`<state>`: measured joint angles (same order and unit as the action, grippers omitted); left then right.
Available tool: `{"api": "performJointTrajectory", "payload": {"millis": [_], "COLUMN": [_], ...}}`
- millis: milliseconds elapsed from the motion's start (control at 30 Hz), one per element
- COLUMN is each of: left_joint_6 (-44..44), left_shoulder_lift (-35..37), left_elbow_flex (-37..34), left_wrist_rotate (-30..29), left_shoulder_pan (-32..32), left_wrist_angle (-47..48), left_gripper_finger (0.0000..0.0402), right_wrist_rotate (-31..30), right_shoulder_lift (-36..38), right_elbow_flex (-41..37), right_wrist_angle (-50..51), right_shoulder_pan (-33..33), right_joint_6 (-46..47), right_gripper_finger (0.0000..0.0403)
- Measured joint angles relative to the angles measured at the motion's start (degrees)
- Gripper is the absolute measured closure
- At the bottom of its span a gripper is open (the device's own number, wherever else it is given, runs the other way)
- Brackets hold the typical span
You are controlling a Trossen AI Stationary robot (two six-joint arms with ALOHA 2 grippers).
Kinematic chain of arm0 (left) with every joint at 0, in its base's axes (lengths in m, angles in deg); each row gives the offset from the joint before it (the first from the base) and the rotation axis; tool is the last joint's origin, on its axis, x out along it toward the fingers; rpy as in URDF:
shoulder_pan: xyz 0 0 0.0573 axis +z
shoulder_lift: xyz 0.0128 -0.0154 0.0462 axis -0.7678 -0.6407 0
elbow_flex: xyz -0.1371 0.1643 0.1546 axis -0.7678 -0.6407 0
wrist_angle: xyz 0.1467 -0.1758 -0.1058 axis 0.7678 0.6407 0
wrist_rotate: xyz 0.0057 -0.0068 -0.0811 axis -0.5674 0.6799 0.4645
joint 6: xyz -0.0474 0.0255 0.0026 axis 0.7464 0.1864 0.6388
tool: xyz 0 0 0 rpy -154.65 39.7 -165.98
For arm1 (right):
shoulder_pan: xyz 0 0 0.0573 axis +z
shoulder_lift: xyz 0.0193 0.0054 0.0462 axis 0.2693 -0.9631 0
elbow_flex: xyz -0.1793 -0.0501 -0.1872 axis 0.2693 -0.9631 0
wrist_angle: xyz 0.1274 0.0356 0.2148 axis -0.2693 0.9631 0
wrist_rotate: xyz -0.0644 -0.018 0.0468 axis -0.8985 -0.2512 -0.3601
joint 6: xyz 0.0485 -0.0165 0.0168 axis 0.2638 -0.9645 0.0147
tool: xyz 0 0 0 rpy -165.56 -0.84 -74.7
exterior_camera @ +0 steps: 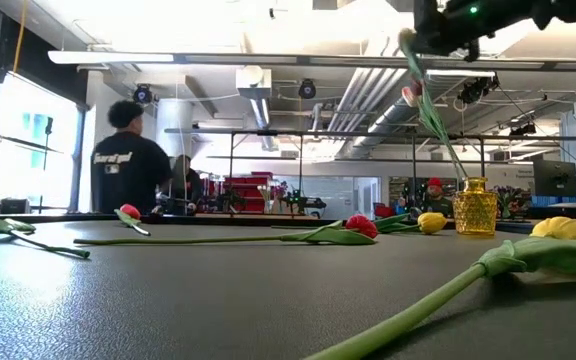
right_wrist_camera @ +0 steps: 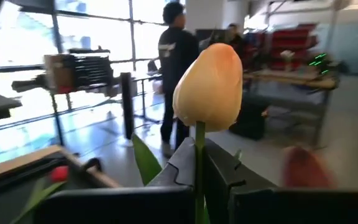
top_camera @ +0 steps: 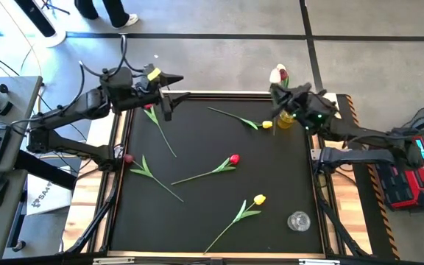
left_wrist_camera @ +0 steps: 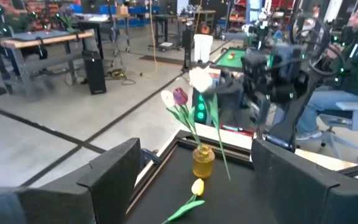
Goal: Sort flowers into vase by color
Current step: Put the white flower into the yellow flower vase
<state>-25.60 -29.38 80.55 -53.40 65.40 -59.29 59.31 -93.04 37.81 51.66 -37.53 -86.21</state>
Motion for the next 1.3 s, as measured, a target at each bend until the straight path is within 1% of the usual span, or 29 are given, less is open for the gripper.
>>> {"api": "performJointTrajectory", "payload": {"millis": [100,200,267,467,600,733,900,1000,1133,1200,1300], "left_joint_6": [0.6,0.9,1.1,2.5,2.5,2.5,1.5,0.5,0.4,0.4,-0.1], "left_shoulder_lift": [-1.3,-2.5,-3.2,-4.4,-4.3,-4.3,-4.3,-4.3,-4.3,-4.3,-4.3], "left_elbow_flex": [0.0,0.0,0.0,0.0,0.0,0.0,0.0,0.0,0.0,0.0,0.0], "left_wrist_rotate": [0.0,0.0,0.6,1.5,1.5,1.5,1.5,1.1,0.9,0.9,0.9], "left_shoulder_pan": [0.0,0.0,0.0,-0.1,-0.1,-0.1,-0.1,0.1,0.5,0.5,0.6], "left_wrist_angle": [-0.4,-1.0,-1.6,-2.0,-2.2,-2.2,-2.2,-2.2,-3.3,-3.3,-3.2], "left_gripper_finger": [0.0108,0.0108,0.0108,0.0108,0.0108,0.0108,0.0108,0.0108,0.0108,0.0108,0.0108], "right_wrist_rotate": [-0.8,-3.2,-3.6,-3.5,-1.6,-0.9,1.5,1.9,3.8,3.9,3.6], "right_shoulder_lift": [1.5,1.8,1.8,1.7,1.7,1.7,1.4,0.5,-0.4,-0.4,-0.5], "right_elbow_flex": [-0.2,-0.2,-0.2,-0.2,-0.2,-0.2,-0.4,-2.4,-6.4,-8.0,-9.0], "right_wrist_angle": [-0.8,-3.9,-6.1,-6.8,-6.8,-6.8,-6.7,-6.7,-9.8,-12.4,-12.3], "right_shoulder_pan": [-2.6,-5.6,-7.7,-12.6,-15.2,-17.0,-19.1,-20.0,-20.9,-20.9,-20.8], "right_joint_6": [-2.8,-4.9,-5.3,-7.8,-8.1,-8.5,-9.1,-8.6,-4.9,-3.9,-3.2], "right_gripper_finger": [0.0403,0.0403,0.0403,0.0403,0.0403,0.0403,0.0403,0.0403,0.0403,0.0402,0.0398]}}
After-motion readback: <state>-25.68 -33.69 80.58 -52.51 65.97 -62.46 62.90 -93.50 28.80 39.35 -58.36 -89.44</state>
